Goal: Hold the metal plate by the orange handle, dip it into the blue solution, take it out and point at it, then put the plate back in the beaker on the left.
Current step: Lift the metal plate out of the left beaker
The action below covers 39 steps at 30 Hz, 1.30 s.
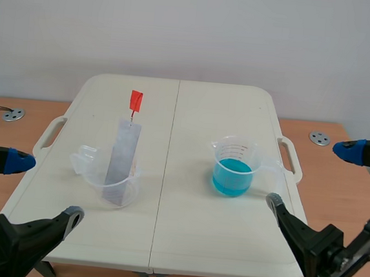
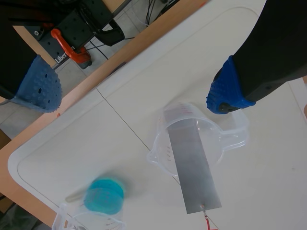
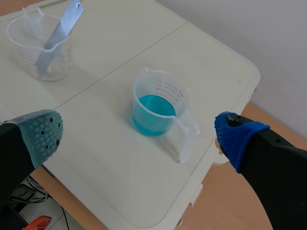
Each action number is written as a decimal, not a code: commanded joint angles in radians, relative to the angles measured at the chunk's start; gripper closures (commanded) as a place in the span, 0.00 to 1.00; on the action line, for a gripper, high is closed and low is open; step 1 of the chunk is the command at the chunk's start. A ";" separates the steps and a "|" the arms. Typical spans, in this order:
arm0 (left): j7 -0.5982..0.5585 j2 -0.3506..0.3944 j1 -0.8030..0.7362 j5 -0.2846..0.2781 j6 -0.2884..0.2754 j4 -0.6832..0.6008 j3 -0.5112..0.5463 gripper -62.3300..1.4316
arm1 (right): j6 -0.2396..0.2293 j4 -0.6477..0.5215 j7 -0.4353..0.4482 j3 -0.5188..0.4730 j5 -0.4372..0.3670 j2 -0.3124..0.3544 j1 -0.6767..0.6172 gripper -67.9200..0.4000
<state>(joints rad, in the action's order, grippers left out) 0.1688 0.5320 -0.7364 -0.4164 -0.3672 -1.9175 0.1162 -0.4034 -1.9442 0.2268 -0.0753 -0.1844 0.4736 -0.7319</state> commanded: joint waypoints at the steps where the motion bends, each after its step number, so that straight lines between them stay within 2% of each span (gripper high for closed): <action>1: -0.011 -0.005 0.003 -0.006 0.005 -0.006 -0.004 0.00 | 0.006 -0.025 0.008 -0.002 -0.011 0.002 -0.002 0.02; 20: -0.011 -0.005 0.003 -0.007 0.005 -0.006 -0.004 0.00 | 0.005 -0.025 0.008 -0.002 -0.011 0.002 -0.002 0.02; 24: -0.011 -0.005 0.003 -0.007 0.005 -0.006 -0.004 0.00 | -0.037 -0.025 0.009 -0.002 -0.011 0.002 0.001 0.02; 28: -0.011 -0.005 0.003 -0.007 0.005 -0.006 -0.004 0.00 | -0.039 -0.025 0.009 -0.002 -0.011 0.002 0.001 0.02; 32: -0.011 -0.005 0.003 -0.007 0.005 -0.006 -0.004 0.00 | -0.044 -0.025 0.009 -0.002 -0.065 0.002 0.006 0.02; 35: -0.011 -0.005 0.003 -0.007 0.005 -0.006 -0.004 0.00 | -0.081 -0.025 0.003 -0.002 -0.097 0.002 0.027 0.02; 39: -0.011 -0.005 0.003 -0.007 0.005 -0.006 -0.004 0.00 | -0.095 -0.025 -0.033 -0.002 -0.146 0.002 0.065 0.02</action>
<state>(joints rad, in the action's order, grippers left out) 0.1692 0.5320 -0.7364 -0.4164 -0.3672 -1.9171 0.1162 -0.4950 -1.9442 0.1867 -0.0753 -0.3092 0.4736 -0.6872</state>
